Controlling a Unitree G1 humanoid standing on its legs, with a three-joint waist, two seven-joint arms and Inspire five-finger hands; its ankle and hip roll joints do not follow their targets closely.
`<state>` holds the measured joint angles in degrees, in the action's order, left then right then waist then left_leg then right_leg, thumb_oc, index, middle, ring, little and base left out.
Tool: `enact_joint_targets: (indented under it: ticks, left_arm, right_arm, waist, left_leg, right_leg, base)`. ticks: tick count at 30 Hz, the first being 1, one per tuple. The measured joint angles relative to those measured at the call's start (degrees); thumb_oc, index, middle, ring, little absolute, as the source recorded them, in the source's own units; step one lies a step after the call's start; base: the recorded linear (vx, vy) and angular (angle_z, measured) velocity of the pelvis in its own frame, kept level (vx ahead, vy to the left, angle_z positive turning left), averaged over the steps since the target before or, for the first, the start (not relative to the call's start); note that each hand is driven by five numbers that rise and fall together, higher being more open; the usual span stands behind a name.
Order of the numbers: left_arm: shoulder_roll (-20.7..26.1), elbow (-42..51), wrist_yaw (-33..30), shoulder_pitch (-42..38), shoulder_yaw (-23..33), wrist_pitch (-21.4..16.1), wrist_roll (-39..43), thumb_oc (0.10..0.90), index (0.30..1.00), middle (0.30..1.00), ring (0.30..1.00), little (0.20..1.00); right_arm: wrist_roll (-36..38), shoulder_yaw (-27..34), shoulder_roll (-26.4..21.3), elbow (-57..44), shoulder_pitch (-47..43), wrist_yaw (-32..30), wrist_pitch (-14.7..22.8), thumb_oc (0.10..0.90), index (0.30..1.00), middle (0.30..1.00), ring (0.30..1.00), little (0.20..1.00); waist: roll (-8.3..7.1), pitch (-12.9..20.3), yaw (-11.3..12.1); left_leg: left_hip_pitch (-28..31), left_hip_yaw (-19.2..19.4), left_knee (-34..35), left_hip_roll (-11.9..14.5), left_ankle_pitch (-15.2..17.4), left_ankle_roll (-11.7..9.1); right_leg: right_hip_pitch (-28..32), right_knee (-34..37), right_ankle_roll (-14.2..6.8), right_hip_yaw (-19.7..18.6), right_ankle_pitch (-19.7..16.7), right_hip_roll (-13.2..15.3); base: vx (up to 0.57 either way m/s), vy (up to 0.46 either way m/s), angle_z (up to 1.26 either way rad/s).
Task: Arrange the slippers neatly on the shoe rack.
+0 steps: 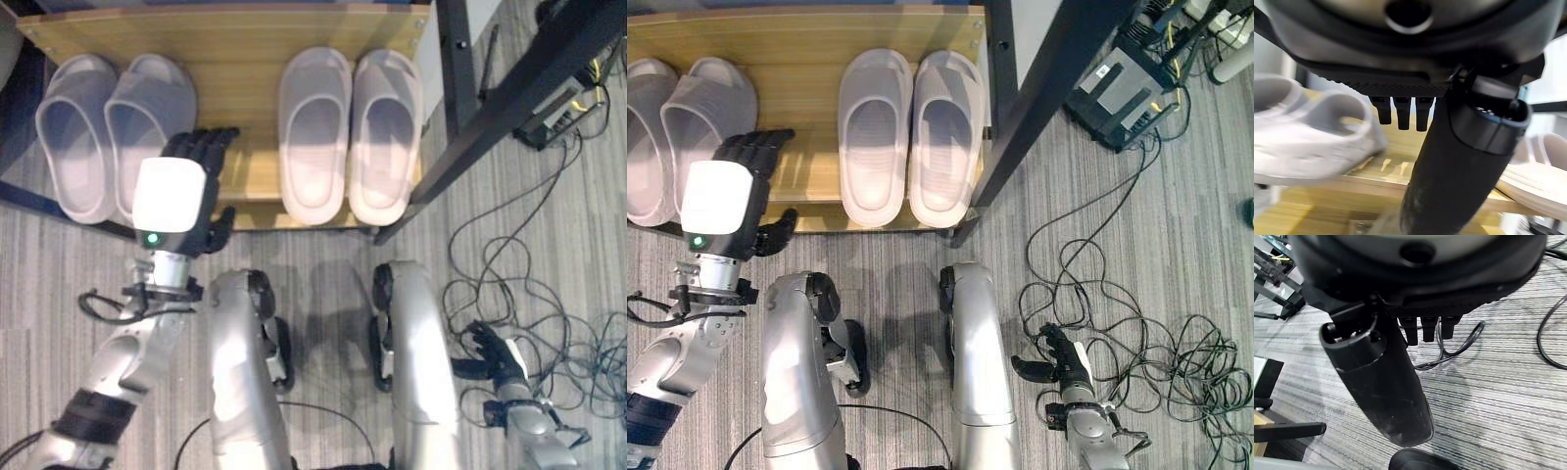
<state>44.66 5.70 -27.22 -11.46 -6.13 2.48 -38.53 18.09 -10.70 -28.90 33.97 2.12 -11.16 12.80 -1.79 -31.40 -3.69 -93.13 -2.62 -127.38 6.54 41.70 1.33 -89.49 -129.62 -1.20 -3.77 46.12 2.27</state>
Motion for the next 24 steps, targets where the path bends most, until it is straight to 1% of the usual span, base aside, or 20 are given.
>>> enact_joint_targets:
  ticks: [2, 4, 5, 6, 7, 8, 9, 10, 11, 12, 13, 14, 15, 16, 17, 18, 20, 21, 23, 24]
  left_arm:
    - [-0.50, 0.25, -0.02, 0.01, 0.08, -0.12, 0.08, 0.800, 0.900, 0.900, 0.900, 0.900]
    - [-0.63, 2.91, -0.03, 2.48, 1.60, -1.97, 0.60, 0.800, 0.900, 0.900, 0.900, 0.900]
    - [-0.64, 3.42, -0.19, 2.65, 1.90, -2.62, 1.74, 0.800, 0.900, 0.900, 0.900, 0.900]
    - [-0.73, 3.60, -1.09, 2.44, 2.09, -3.15, 2.87, 0.800, 0.900, 0.900, 0.900, 0.900]
    - [-0.68, 4.08, -1.41, 2.36, 2.24, -3.39, 3.59, 0.800, 0.900, 0.900, 0.900, 0.900]
    - [-0.87, 4.01, -2.02, 1.49, 2.40, -4.36, 4.72, 0.800, 0.900, 0.900, 0.900, 0.900]
    - [-1.02, 4.05, -2.57, -0.18, 2.40, -5.04, 5.39, 0.800, 0.900, 0.900, 0.900, 0.900]
    - [-1.22, 4.88, -3.93, -2.39, 2.40, -7.78, 6.84, 0.800, 0.900, 0.900, 0.900, 0.900]
    - [-0.30, 5.77, -4.03, -3.62, 1.69, -9.60, 7.49, 0.800, 0.900, 0.900, 0.900, 0.900]
    - [0.07, 6.75, -4.18, -3.55, 1.52, -10.96, 9.29, 0.800, 0.900, 0.900, 0.900, 0.900]
    - [0.04, 6.77, -4.04, -4.10, 0.37, -11.62, 11.22, 0.800, 0.900, 0.900, 0.900, 0.900]
    - [-0.28, 6.56, -3.68, -3.62, -2.18, -13.22, 14.19, 0.800, 0.900, 0.900, 0.900, 0.900]
    - [-0.55, 6.54, -3.55, -3.21, -3.26, -14.40, 15.53, 0.800, 0.900, 0.900, 0.900, 0.900]
    - [-0.54, 6.99, -3.18, -1.25, -5.05, -16.90, 17.35, 0.800, 0.900, 0.900, 0.900, 0.900]
    - [-0.51, 7.06, -3.09, 0.69, -5.26, -17.63, 18.04, 0.800, 0.900, 0.900, 0.900, 0.900]
    - [-1.05, 6.14, -2.48, 1.77, -5.92, -17.80, 19.35, 0.800, 0.900, 0.900, 0.900, 0.900]
    - [-1.25, 4.55, -0.55, 2.68, -8.34, -17.75, 22.61, 0.800, 0.900, 0.900, 0.900, 0.900]
    - [-1.15, 4.12, 0.43, 3.21, -9.08, -17.75, 22.81, 0.800, 0.900, 0.900, 0.900, 0.900]
    - [-1.02, 3.85, 2.35, 5.45, -10.34, -17.84, 24.85, 0.800, 0.900, 0.900, 0.900, 0.900]
    - [-1.01, 3.82, 2.83, 6.87, -10.78, -17.85, 25.13, 0.800, 0.900, 0.900, 0.900, 0.900]
  right_arm:
    - [0.00, 0.60, 0.16, 0.01, -0.12, -0.13, 0.00, 0.800, 0.900, 0.900, 0.900, 0.900]
    - [-0.01, 0.78, 0.59, 0.33, -0.51, -1.06, 0.01, 0.800, 0.900, 0.900, 0.900, 0.900]
    - [-0.04, 0.74, 0.78, 0.62, -0.75, -1.24, -0.05, 0.800, 0.900, 0.900, 0.900, 0.900]
    - [-0.05, 0.74, 1.78, 2.86, -2.66, -1.45, -0.29, 0.800, 0.900, 0.900, 0.900, 0.900]
    - [-0.05, 0.74, 1.94, 2.94, -3.09, -1.56, -0.44, 0.800, 0.900, 0.900, 0.900, 0.900]
    - [-0.08, 0.69, 1.98, 3.30, -4.49, -1.63, -0.63, 0.800, 0.900, 0.900, 0.900, 0.900]
    - [-0.11, 0.55, 2.48, 4.84, -6.62, -1.66, -0.86, 0.800, 0.900, 0.900, 0.900, 0.900]
    - [-0.20, 0.66, 2.74, 4.86, -9.09, -1.92, -0.25, 0.800, 0.900, 0.900, 0.900, 0.900]
    - [-0.28, 0.63, 2.93, 4.86, -9.73, -2.05, 0.18, 0.800, 0.900, 0.900, 0.900, 0.900]
    - [-1.32, 0.74, 2.90, 5.01, -10.40, -2.27, 0.57, 0.800, 0.900, 0.900, 0.900, 0.900]
    - [-2.07, 0.68, 3.36, 7.60, -12.21, -2.25, 0.04, 0.800, 0.900, 0.900, 0.900, 0.900]
    - [-2.27, 0.50, 4.46, 10.80, -13.05, -2.86, 0.06, 0.800, 0.900, 0.900, 0.900, 0.900]
    - [-2.29, 0.58, 5.01, 12.00, -13.28, -3.09, 0.43, 0.800, 0.900, 0.900, 0.900, 0.900]
    - [-2.36, 0.17, 5.76, 13.50, -12.94, -2.94, 0.55, 0.800, 0.900, 0.900, 0.900, 0.900]
    - [-2.34, 0.05, 6.25, 13.40, -12.73, -2.80, 0.52, 0.800, 0.900, 0.900, 0.900, 0.900]
    - [-2.51, 0.25, 6.25, 14.00, -12.61, -2.60, 0.42, 0.800, 0.900, 0.900, 0.900, 0.900]
    - [-4.47, 0.21, 7.07, 16.29, -13.57, -2.27, -0.16, 0.800, 0.900, 0.900, 0.900, 0.900]
    - [-4.56, 0.19, 7.18, 16.54, -13.51, -2.03, -0.68, 0.800, 0.900, 0.900, 0.900, 0.900]
    - [-4.59, 0.20, 7.37, 17.53, -13.18, -1.83, -0.67, 0.800, 0.900, 0.900, 0.900, 0.900]
    - [-4.60, 0.22, 7.53, 17.98, -12.69, -1.87, -0.69, 0.800, 0.900, 0.900, 0.900, 0.900]
  waist:
    - [0.00, 0.00, 0.37]
    - [-0.02, -0.01, 0.61]
    - [0.00, 0.00, 1.03]
    - [-0.03, 0.01, 0.74]
    - [-0.02, 0.02, 0.86]
    - [0.01, 0.04, 1.42]
    - [0.02, 0.05, 1.26]
    - [0.08, 0.04, 2.30]
    - [0.10, 0.06, 2.21]
    - [0.41, -0.04, 2.99]
    - [0.68, 0.07, 3.20]
    - [0.87, 2.52, 3.30]
    - [0.91, 3.86, 3.48]
    - [0.80, 6.55, 3.97]
    - [0.76, 6.70, 4.27]
    - [0.87, 7.23, 4.75]
    - [0.85, 10.21, 4.97]
    - [0.79, 10.28, 4.58]
    - [0.43, 10.86, 4.13]
    - [0.17, 12.90, 3.89]
  left_leg:
    - [0.00, 0.06, 0.00, -0.03, 0.00, 0.02]
    - [0.01, 0.21, 0.03, -0.01, 0.03, 0.08]
    - [0.02, 0.26, 0.16, -0.03, 0.03, 0.09]
    - [0.11, 0.33, 0.98, -0.19, -0.14, 0.21]
    - [0.20, 0.54, 1.47, -0.32, -0.20, 0.26]
    - [0.26, 0.83, 2.66, -0.33, -0.58, 0.59]
    - [0.08, 1.08, 5.52, -0.37, -1.63, -0.23]
    - [1.22, 1.23, 11.16, -0.56, -3.71, 0.22]
    - [3.06, 1.03, 15.00, -1.00, -5.00, -0.62]
    - [4.57, 0.57, 16.30, -1.14, -4.77, -0.26]
    - [6.06, 0.09, 17.96, -1.32, -4.68, -0.06]
    - [6.44, -0.11, 21.99, -1.64, -5.70, -0.96]
    - [6.60, 0.04, 24.51, -1.76, -6.68, -0.59]
    - [7.69, 0.16, 29.83, -1.83, -9.09, -1.09]
    - [10.02, 0.05, 32.16, -1.89, -9.49, -1.42]
    - [11.91, 0.22, 34.55, -1.85, -9.72, -1.18]
    - [13.08, 0.09, 40.35, -2.07, -12.18, -1.05]
    - [14.61, -0.07, 42.01, -2.18, -12.69, -1.42]
    - [18.39, -0.12, 44.78, -2.49, -13.29, -1.37]
    - [18.63, 0.03, 45.69, -2.59, -13.38, -1.27]
  right_leg:
    - [0.04, 0.00, 0.00, -0.08, 0.00, 0.02]
    - [-0.03, 0.01, 0.01, -0.25, 0.03, 0.03]
    - [0.02, 0.12, 0.05, -0.31, 0.06, 0.06]
    - [0.10, 0.91, 0.02, -0.23, 0.00, 0.18]
    - [0.07, 1.27, -0.09, -0.37, -0.09, 0.21]
    - [0.00, 2.44, 0.23, -0.43, -0.24, 0.37]
    - [-0.31, 5.17, -0.29, -0.16, -1.47, 0.61]
    - [0.51, 11.08, 0.28, 0.78, -4.15, 0.91]
    - [2.67, 14.89, -0.01, 1.62, -4.73, 1.37]
    - [4.69, 16.52, 1.13, 2.42, -4.38, 1.93]
    - [6.56, 18.54, 1.89, 3.41, -4.37, 2.57]
    - [7.35, 22.32, 1.44, 3.99, -5.09, 3.16]
    - [7.60, 24.71, 1.95, 4.39, -5.80, 3.63]
    - [8.74, 29.93, 1.81, 5.40, -7.89, 4.08]
    - [11.06, 32.41, 1.78, 6.29, -8.37, 4.55]
    - [13.23, 34.85, 2.27, 7.01, -8.67, 5.05]
    - [14.94, 40.78, 2.36, 8.37, -10.92, 5.38]
    - [16.53, 42.49, 2.26, 8.81, -11.40, 5.50]
    - [20.50, 45.37, 2.22, 9.29, -11.85, 5.76]
    - [20.72, 46.29, 2.25, 9.29, -11.95, 5.76]
  base:
    - [0.00, 0.000, 0.00]
    - [0.00, 0.016, 0.00]
    - [0.00, 0.000, 0.00]
    - [-0.08, 0.011, 0.04]
    - [-0.08, 0.010, 0.03]
    - [-0.12, 0.013, 0.04]
    - [-0.09, 0.021, -0.02]
    - [-0.13, 0.027, 0.07]
    - [-0.11, 0.017, 0.07]
    - [-0.10, 0.043, 0.11]
    - [-0.06, 0.038, 0.16]
    - [-0.03, 0.042, 0.24]
    - [-0.01, 0.006, 0.34]
    - [-0.08, 0.021, 0.22]
    - [-0.08, 0.024, 0.15]
    - [-0.11, 0.033, 0.10]
    - [-0.07, 0.014, 0.14]
    - [-0.04, 0.001, 0.15]
    - [-0.03, 0.004, 0.11]
    - [-0.04, 0.002, 0.06]
